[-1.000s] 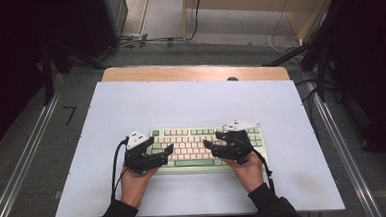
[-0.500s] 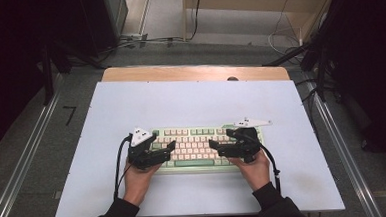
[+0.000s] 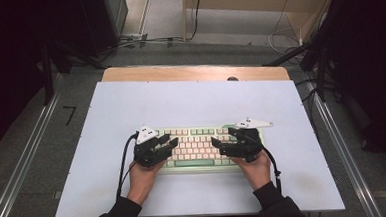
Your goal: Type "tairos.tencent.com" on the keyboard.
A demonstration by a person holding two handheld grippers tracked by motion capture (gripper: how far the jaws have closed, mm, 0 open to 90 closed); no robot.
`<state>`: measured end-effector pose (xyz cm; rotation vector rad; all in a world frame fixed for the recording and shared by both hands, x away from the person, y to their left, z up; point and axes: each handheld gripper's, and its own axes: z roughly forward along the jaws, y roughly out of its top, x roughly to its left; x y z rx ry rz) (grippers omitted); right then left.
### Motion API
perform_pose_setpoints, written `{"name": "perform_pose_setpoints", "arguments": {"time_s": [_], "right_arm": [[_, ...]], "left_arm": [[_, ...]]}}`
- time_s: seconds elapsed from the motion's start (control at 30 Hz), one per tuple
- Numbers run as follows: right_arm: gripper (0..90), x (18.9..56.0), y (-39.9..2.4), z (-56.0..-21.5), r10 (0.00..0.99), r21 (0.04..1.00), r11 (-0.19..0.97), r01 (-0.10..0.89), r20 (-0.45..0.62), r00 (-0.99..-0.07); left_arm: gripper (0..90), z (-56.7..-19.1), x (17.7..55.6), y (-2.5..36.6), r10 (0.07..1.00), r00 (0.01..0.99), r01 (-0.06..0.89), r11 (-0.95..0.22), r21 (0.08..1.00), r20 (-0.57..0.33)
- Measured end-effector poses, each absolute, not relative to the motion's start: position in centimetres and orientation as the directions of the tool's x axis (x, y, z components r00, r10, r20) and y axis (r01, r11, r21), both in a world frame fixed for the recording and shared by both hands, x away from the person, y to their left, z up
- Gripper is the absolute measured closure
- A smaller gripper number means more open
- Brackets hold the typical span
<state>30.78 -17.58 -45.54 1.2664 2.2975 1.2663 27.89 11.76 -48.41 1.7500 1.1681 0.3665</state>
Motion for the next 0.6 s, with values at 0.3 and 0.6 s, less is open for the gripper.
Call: {"name": "perform_pose_setpoints", "arguments": {"time_s": [0.3,0.6], "right_arm": [[20.9,30.7,-17.3,-45.8,0.772,0.767,0.263,0.585,0.196,-0.604],[21.1,30.7,-17.4,-46.0,0.772,0.762,0.260,0.593,0.204,-0.602]], "left_arm": [[90.0,-48.6,28.7,10.8,0.809,0.526,0.569,-0.107,0.816,-0.261],[90.0,-49.0,29.3,8.9,0.821,0.541,0.573,-0.201,0.794,-0.182]]}}
